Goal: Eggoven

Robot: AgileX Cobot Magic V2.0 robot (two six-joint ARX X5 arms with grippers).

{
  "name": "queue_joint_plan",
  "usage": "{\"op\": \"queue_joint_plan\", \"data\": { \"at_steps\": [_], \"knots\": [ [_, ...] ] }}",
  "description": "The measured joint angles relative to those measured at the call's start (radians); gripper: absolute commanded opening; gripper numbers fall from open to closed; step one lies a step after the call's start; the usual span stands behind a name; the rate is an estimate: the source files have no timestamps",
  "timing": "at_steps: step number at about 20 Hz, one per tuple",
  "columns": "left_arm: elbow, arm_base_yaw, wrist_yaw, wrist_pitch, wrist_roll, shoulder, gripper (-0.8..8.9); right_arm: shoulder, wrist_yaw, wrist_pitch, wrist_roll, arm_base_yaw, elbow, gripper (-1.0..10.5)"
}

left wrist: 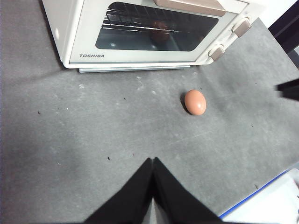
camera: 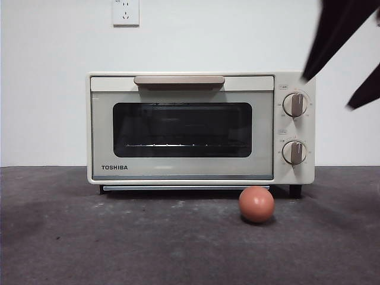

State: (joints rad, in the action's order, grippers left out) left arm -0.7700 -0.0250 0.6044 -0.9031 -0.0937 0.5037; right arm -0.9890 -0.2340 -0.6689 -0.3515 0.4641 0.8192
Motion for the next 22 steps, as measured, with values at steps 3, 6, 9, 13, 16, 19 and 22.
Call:
{"op": "queue_joint_plan", "data": {
  "at_steps": [3,6,9,13,16,19,22],
  "knots": [
    [0.0,0.0,0.0,0.002,0.0,0.0,0.07,-0.127,0.112,0.122,-0.06,0.095,0.0,3.6],
    [0.0,0.0,0.0,0.002,0.0,0.0,0.07,-0.265,0.19,0.236,-0.111,0.146,0.0,3.6],
    [0.0,-0.009,0.0,0.002,0.0,0.0,0.07,-0.37,0.214,0.296,-0.136,0.15,0.001,3.6],
    [0.0,-0.026,0.0,0.002,0.0,0.0,0.07,-0.478,0.231,0.361,-0.153,0.149,0.001,3.6],
    [0.0,-0.026,0.0,0.002,0.0,0.0,0.07,-0.537,0.231,0.397,-0.155,0.149,0.011,3.6],
    [0.0,-0.026,0.0,0.002,0.0,0.0,0.07,-0.581,0.231,0.42,-0.157,0.149,0.019,3.6],
    [0.0,-0.026,0.0,0.002,0.0,0.0,0.07,-0.6,0.231,0.453,-0.165,0.149,0.022,3.5]
  ]
}}
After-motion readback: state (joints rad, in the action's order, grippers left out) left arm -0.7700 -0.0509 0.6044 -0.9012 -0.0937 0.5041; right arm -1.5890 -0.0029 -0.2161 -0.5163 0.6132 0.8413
